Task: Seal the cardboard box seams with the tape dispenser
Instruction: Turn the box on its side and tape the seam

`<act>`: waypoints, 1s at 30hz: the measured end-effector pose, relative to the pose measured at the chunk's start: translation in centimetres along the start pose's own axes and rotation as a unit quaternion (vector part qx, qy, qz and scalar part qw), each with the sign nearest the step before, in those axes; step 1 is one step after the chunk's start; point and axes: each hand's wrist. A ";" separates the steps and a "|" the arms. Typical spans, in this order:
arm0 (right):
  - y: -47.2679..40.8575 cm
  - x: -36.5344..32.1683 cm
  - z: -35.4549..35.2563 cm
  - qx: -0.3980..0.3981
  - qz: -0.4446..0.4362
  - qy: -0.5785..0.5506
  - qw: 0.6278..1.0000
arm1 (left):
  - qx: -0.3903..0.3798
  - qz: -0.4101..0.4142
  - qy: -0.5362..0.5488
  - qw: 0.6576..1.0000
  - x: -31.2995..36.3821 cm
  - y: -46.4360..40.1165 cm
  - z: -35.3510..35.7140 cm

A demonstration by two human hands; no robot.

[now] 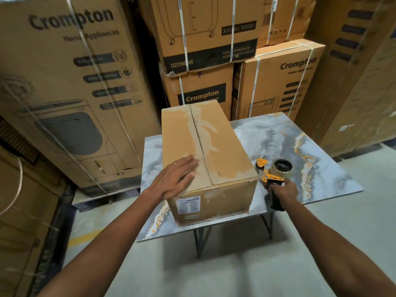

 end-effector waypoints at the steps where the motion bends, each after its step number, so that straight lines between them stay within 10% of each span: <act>1: 0.5 -0.9 0.1 0.028 -0.015 -0.002 0.999 | -0.015 -0.009 0.001 1.000 -0.5 -0.3 0.2; 8: 7.5 -8.9 2.1 -0.035 -0.181 -0.139 0.973 | -0.004 -0.043 0.025 0.999 -1.2 -0.2 1.3; 13: 10.2 -9.7 4.1 -0.041 -0.269 -0.026 0.962 | -0.001 -0.055 0.018 0.998 -1.2 0.0 1.6; 30: 1.9 -15.3 4.7 -0.240 -0.251 0.004 0.938 | 0.020 -0.301 -0.044 0.952 8.0 2.3 3.8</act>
Point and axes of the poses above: each hand's wrist, its own y-axis away from the middle knuckle, its own z-axis out of the palm, x = y × z, and after that the axes turned 10 degrees about -z, right-handed
